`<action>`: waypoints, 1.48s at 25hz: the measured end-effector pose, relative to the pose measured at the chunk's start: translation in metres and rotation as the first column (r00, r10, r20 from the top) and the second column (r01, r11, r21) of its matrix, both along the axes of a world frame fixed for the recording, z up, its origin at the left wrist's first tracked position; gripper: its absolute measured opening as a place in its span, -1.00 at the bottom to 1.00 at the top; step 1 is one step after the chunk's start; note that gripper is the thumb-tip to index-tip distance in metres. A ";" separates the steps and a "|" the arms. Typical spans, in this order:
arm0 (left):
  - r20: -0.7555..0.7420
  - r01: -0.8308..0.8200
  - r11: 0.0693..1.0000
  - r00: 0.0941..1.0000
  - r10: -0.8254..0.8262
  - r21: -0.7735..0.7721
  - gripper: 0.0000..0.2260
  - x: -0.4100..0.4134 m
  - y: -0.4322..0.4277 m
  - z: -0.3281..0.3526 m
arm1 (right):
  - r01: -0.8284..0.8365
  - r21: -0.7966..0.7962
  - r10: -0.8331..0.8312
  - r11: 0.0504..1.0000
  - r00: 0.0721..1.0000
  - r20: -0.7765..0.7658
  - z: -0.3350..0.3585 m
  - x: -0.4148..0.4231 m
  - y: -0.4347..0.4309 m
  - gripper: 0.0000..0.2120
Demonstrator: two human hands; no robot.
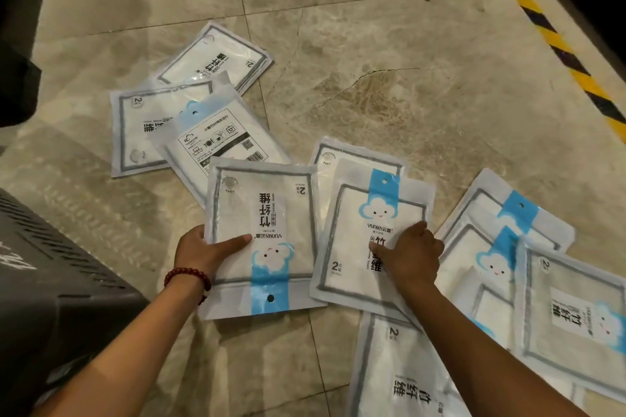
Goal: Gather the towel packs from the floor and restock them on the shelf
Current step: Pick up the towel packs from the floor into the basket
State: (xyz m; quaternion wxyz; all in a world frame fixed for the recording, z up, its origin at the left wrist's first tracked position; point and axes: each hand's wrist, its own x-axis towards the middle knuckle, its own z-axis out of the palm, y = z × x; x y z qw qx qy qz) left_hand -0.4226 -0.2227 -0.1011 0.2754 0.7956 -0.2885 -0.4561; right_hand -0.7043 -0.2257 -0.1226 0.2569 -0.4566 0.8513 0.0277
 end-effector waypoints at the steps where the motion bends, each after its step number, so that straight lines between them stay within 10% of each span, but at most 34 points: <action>1: -0.014 -0.006 1.000 1.000 0.006 0.001 -0.66 -0.003 0.000 0.001 | 0.014 -0.033 -0.015 0.999 1.000 -0.010 -0.003 0.001 0.000 -0.06; 23: -0.159 -0.067 0.994 0.986 0.053 -0.088 -0.78 0.006 0.025 0.017 | 0.260 0.065 -0.268 0.963 0.951 0.154 0.002 -0.011 -0.006 0.08; 31: -0.099 -0.012 0.993 0.995 0.001 -0.116 -0.78 -0.002 0.023 0.024 | 0.123 -0.060 -0.113 0.991 0.982 0.148 -0.007 0.000 0.014 -0.31; 37: -0.128 -0.052 0.989 0.991 0.034 -0.137 -0.79 0.007 0.023 0.028 | 0.342 -0.208 -0.202 0.916 0.844 0.497 -0.001 -0.014 0.023 -0.69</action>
